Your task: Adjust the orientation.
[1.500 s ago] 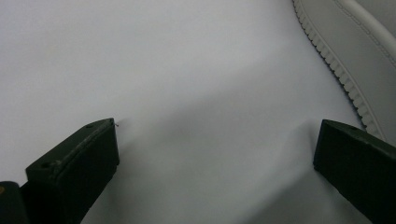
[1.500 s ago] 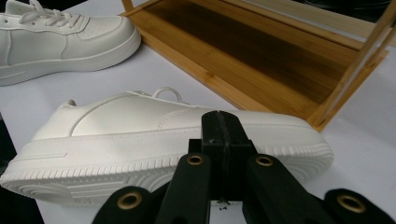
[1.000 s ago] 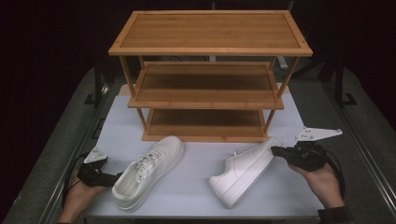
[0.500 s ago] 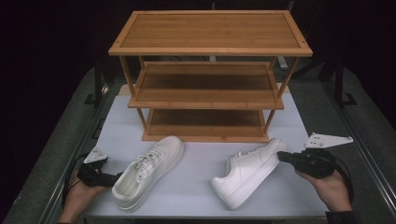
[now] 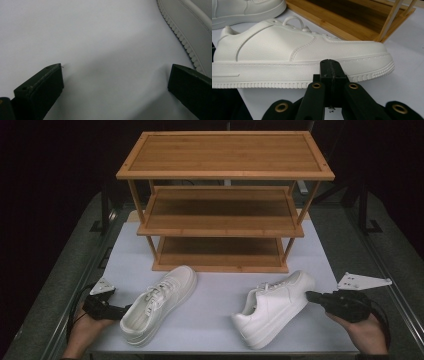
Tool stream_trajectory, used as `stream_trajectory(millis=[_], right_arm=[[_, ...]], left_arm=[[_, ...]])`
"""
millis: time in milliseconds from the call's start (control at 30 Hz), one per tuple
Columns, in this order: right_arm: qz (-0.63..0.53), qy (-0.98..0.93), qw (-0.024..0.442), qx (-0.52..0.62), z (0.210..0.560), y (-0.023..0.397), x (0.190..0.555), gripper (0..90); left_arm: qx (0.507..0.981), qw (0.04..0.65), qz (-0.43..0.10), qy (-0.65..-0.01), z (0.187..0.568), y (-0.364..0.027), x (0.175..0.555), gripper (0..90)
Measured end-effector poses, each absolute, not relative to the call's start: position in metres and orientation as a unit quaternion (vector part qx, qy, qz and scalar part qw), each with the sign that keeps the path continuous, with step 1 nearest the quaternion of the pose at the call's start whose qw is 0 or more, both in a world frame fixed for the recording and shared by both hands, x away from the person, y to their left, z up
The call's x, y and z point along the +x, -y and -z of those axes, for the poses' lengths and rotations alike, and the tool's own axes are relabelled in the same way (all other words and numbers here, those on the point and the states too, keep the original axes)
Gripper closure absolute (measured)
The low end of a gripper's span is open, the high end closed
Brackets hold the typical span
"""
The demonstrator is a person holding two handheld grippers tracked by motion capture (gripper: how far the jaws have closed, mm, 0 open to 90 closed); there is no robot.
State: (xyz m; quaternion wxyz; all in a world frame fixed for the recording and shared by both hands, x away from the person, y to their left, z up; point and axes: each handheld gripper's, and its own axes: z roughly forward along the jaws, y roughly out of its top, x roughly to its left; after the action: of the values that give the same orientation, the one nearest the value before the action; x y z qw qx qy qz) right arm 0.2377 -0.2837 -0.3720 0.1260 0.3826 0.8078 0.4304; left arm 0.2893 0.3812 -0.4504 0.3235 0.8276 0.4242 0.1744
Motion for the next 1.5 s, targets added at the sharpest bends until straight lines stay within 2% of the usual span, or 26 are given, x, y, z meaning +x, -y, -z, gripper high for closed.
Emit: stream_trajectory(millis=[667,933,967,1500], right_arm=[[-0.439,-0.800,0.106,0.395,0.413,0.317,0.210,89.9],[-0.425,-0.808,0.101,0.395,0.435,0.317,0.215,89.8],[-0.428,-0.806,0.088,0.399,0.436,0.317,0.217,89.8],[-0.405,-0.812,0.100,0.409,0.430,0.313,0.229,89.2]], left_arm=[[0.829,0.321,-0.173,-0.424,0.450,-0.381,0.290,0.0],[0.828,0.323,-0.173,-0.425,0.450,-0.381,0.290,0.0],[0.828,0.323,-0.173,-0.425,0.450,-0.381,0.290,0.0],[0.829,0.321,-0.173,-0.424,0.450,-0.382,0.290,0.0]])
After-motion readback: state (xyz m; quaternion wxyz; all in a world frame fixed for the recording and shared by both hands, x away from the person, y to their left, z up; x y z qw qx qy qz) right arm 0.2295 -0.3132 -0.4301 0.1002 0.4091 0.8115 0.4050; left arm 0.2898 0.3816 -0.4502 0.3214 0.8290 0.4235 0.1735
